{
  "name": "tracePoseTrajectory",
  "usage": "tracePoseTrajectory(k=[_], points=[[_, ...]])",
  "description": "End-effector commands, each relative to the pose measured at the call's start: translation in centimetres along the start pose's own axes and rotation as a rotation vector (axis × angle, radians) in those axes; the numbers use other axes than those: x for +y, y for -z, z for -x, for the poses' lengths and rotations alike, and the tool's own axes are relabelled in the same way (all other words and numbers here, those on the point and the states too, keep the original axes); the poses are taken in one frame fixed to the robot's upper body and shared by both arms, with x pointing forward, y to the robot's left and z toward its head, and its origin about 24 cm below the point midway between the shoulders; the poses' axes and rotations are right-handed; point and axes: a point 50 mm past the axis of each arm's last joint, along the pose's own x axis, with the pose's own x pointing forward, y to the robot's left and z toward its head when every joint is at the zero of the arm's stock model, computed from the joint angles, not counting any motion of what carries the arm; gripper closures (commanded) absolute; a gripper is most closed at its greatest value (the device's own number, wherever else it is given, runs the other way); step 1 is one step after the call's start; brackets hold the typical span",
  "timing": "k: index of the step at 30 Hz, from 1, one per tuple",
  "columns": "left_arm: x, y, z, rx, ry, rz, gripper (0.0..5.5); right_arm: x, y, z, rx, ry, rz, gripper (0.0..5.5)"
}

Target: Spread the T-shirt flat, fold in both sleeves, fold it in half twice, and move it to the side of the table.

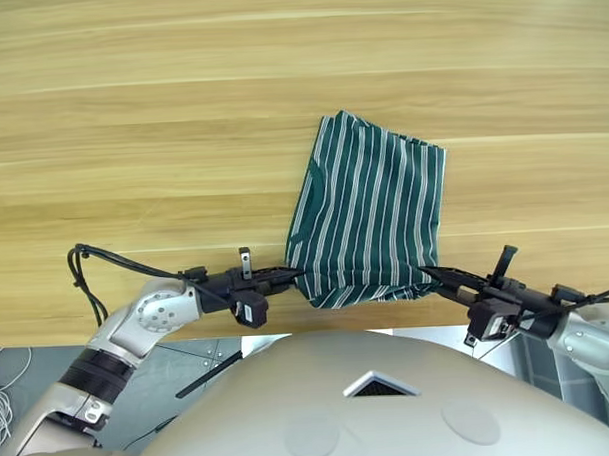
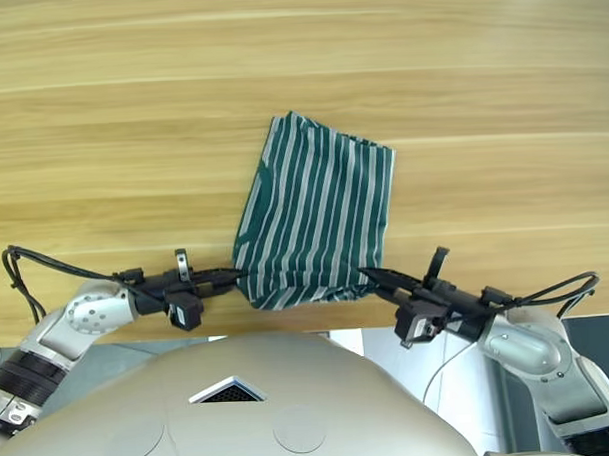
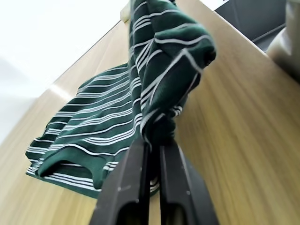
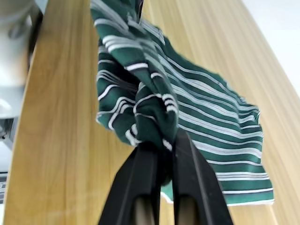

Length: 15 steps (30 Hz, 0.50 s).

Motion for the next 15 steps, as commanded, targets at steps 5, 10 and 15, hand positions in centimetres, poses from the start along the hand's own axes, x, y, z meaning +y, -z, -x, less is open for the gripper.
tracePoseTrajectory(k=[5, 10, 15], points=[[7.3, 0.8, -3.3, -0.035, -0.253, 0.023, 5.39, 0.2, 2.2, -0.7, 0.074, 0.024, -0.033, 5.39], [10.5, 1.0, -5.2, -0.05, -0.338, 0.046, 5.39, -0.7, 2.5, -0.1, 0.061, 0.102, -0.072, 5.39], [11.7, 2.0, -6.4, 0.004, -0.361, 0.047, 5.39, -3.6, 2.2, 0.5, 0.008, 0.273, -0.081, 5.39]])
